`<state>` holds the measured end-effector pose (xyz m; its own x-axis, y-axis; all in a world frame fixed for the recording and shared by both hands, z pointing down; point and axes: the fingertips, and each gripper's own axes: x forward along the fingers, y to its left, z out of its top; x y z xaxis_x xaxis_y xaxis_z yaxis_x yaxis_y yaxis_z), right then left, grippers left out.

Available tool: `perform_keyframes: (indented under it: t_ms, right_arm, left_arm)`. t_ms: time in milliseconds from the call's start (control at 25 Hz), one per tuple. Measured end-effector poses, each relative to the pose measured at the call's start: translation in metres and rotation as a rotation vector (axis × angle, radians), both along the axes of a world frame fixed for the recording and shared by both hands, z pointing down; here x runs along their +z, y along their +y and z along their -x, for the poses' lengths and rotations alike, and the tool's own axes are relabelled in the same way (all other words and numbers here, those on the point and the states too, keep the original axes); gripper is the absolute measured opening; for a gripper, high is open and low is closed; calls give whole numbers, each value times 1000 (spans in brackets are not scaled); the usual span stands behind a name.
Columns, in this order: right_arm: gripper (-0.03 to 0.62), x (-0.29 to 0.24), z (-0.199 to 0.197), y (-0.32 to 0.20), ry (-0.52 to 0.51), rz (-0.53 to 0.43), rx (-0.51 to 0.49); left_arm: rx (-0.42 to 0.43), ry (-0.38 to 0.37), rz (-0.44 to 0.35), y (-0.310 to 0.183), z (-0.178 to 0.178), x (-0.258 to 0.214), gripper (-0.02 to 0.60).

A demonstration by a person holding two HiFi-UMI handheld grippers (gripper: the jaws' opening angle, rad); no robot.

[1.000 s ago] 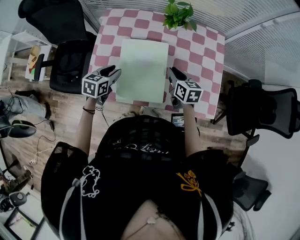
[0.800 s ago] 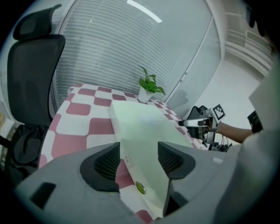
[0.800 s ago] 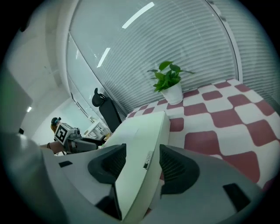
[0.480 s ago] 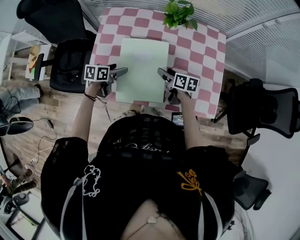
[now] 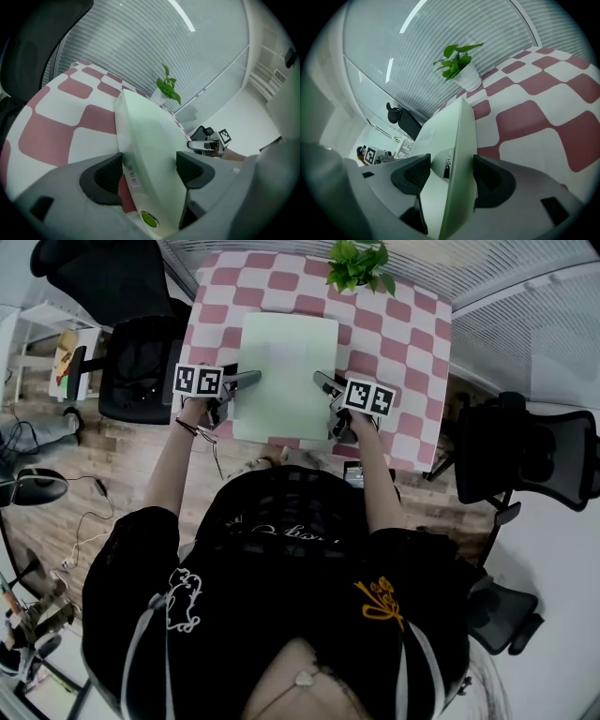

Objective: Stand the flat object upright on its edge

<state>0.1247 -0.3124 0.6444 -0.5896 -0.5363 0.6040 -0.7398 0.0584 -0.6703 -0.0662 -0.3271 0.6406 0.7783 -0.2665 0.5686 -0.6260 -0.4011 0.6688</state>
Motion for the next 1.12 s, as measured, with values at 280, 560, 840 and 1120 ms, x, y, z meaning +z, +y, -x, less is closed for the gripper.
perform_keyframes:
  t_ms: [280,560,840,1120]
  right_arm:
    - [264,-17,0,5,87,-58,-14]
    - [253,-66,-6,4,188,-222,-10]
    - [247,-116,-5,6,307,-383,-36]
    - [241,-149,1,0,506,-543,-121]
  left_arm:
    - [19,-66,-68,4,-1,-14,352]
    - [40,-128,-301,-1,-7,-64,342]
    - [75,-217,-491,-1,-12,-107,336]
    - [57,-347,-650,-3,-8,-130,325]
